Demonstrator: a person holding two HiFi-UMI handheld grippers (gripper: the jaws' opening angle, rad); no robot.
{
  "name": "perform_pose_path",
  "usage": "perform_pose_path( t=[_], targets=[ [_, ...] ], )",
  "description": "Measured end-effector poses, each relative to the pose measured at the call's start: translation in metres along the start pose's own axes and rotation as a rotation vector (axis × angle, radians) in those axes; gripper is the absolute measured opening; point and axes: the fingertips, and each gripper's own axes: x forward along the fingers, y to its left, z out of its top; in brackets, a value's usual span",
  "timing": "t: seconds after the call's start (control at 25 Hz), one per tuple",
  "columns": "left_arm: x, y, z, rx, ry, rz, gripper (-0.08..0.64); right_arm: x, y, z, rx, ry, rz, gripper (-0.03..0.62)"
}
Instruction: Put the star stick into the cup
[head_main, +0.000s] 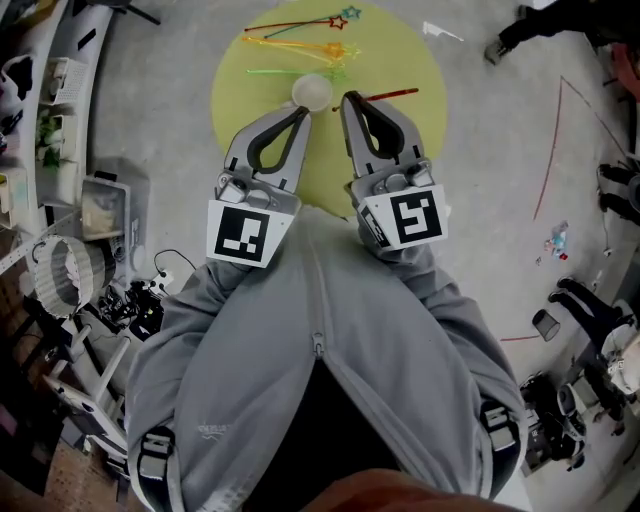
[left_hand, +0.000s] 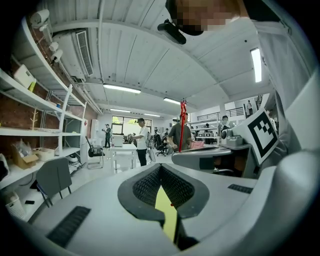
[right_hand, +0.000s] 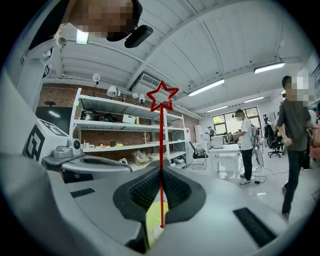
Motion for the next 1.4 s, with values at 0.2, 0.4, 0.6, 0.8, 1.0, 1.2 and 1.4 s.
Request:
perform_pose_path(
  t=[0.2, 0.4, 0.6, 0.8, 1.0, 1.2, 1.4],
  targets=[
    [0.014, 0.01, -0.016, -0.002, 0.018, -0.012, 0.017, 0.017, -0.007, -0.016, 0.007, 0.009, 0.003, 0.035],
    [0.025, 0.015, -0.039, 0.01, 0.044, -0.027, 0.017, 0.031, -0.016, -0.035, 0.015, 0.013, 0.004, 0.034],
    [0.037, 0.019, -0.064, 0.041, 0.066, -0.05, 0.017, 0.044, -0.025, -0.056, 0.015, 0.021, 0.016, 0.035],
    [0.041, 0.021, -0.084, 0.054, 0.091, -0.061, 0.017, 0.053, -0.027, -0.072, 0.018, 0.027, 0.025, 0.034],
    [0.053, 0.032, -0.108, 0.062, 0.11, -0.079, 0.017, 0.073, -0.034, -0.096, 0.02, 0.045, 0.04, 0.034],
    [0.065, 0.034, -0.134, 0.055, 0.128, -0.102, 0.017, 0.083, -0.042, -0.121, 0.033, 0.071, 0.048, 0.034],
    [0.079, 0.049, -0.16, 0.049, 0.154, -0.117, 0.017, 0.106, -0.048, -0.147, 0.044, 0.092, 0.055, 0.034]
  ],
)
